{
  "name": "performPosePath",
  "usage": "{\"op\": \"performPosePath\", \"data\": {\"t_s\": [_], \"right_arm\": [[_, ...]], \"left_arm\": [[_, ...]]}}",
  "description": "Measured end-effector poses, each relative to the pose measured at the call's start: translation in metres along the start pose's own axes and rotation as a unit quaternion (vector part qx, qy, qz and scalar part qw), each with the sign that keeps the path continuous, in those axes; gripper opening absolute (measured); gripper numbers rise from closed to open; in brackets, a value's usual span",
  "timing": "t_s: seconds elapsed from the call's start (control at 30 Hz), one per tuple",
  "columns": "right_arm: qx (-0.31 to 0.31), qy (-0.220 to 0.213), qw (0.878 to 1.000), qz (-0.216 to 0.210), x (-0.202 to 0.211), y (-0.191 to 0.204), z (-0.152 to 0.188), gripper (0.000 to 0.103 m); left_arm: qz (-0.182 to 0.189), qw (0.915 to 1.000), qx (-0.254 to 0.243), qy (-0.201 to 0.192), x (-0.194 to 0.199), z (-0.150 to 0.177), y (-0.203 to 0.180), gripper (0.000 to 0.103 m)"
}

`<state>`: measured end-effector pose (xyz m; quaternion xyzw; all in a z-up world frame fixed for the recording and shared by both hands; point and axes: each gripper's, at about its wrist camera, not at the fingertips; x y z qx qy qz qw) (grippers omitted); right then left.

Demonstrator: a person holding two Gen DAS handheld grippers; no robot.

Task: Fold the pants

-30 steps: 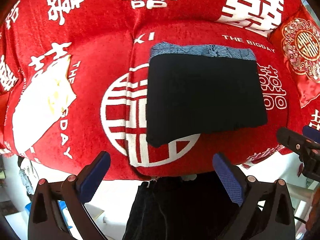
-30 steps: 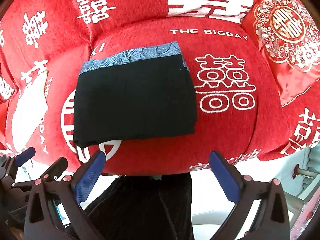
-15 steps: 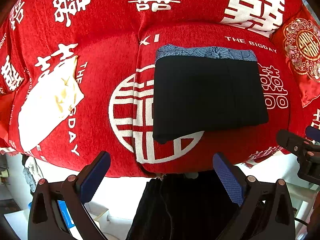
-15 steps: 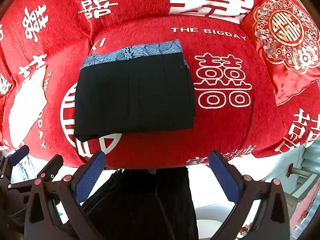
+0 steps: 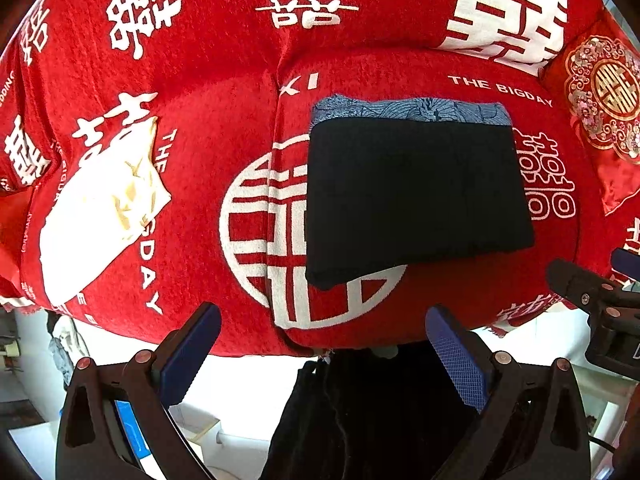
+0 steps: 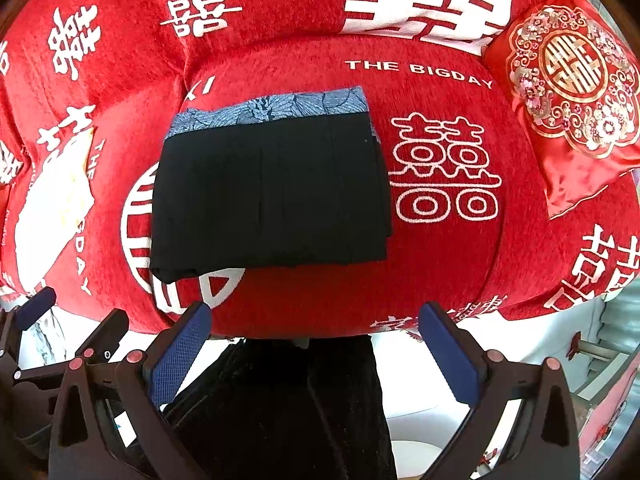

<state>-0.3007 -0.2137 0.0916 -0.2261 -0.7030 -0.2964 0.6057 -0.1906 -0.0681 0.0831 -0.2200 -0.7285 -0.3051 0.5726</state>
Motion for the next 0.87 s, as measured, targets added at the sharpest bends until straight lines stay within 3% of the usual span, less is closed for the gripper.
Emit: {"op": "performPosePath", "data": {"t_s": [0.87], "right_arm": [[0.004,0.0,1.0,0.004,-0.0008,-0.0002,-0.0033,0.103]], "left_arm": [[0.01,0.9998,-0.014,-0.009,0.0047,-0.0015,-0.0029,0.103]]}}
Point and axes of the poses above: each gripper's, at about its wrist camera, not at the fingertips, and x roughly against the way its jaws point, y to its left, z to its underside, and after that the axes turned 6 degrees about -z, right-handed
